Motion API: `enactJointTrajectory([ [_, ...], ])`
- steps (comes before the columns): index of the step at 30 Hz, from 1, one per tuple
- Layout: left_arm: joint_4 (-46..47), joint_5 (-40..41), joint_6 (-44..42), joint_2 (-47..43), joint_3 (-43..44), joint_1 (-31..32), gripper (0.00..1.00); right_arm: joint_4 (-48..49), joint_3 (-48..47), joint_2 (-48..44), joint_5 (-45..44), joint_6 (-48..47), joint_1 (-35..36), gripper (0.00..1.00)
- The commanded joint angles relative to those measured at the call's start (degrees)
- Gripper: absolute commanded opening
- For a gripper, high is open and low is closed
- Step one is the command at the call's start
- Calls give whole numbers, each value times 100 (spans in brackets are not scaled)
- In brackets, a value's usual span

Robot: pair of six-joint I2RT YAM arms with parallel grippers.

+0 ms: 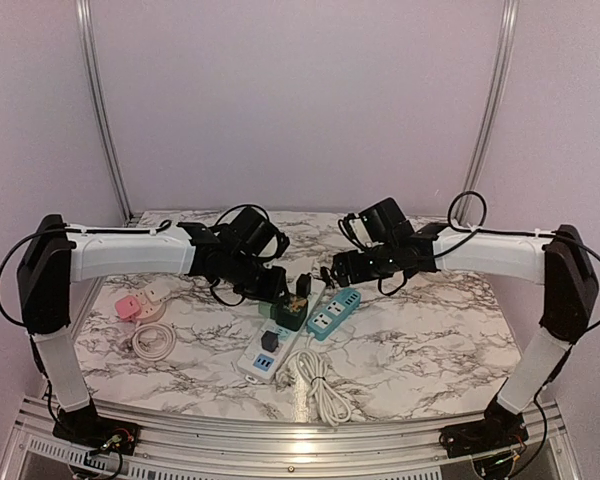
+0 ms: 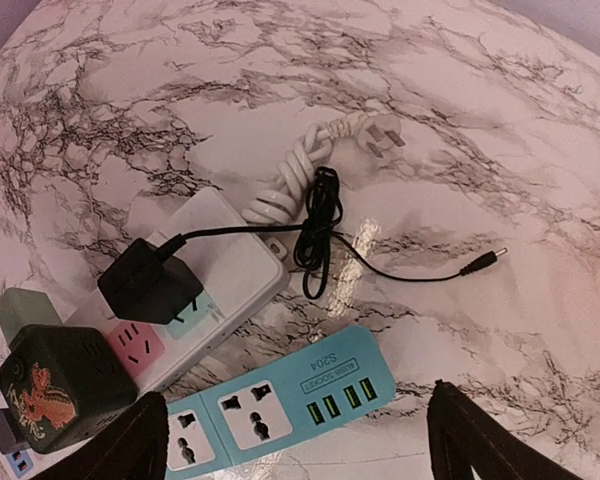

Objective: Pull the plug off the socket

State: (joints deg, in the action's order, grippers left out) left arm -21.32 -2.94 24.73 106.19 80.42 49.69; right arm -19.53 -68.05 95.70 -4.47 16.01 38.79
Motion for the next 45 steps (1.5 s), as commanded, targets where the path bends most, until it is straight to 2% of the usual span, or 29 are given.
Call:
enactJointTrajectory([
  [1,440,-365,169,-291,-234,73,21,-253,-629,449,7,-255,200,86],
  [9,558,-449,257,-250,-323,203,14,-517,-1720,1269,-56,-191,307,84],
  [16,946,-434,457,-213,-596,250,10,-1009,-2365,1739,-300,199,466,76],
  [26,1164,-181,749,-206,-1045,278,6,-1040,-2196,1637,-488,1127,743,71],
  [31,1296,246,854,-1138,-1414,225,22,-1059,-2011,1503,-560,1512,819,70],
  [34,1211,581,899,-1626,-1714,85,27,-994,-1855,1406,-559,1585,821,70],
  [39,968,845,1035,-2053,-2562,-181,25,-948,-1677,1267,-590,1630,827,70],
  [45,1303,630,1266,-2106,-3527,-206,19,-961,-1616,1185,-611,1626,822,70],
])
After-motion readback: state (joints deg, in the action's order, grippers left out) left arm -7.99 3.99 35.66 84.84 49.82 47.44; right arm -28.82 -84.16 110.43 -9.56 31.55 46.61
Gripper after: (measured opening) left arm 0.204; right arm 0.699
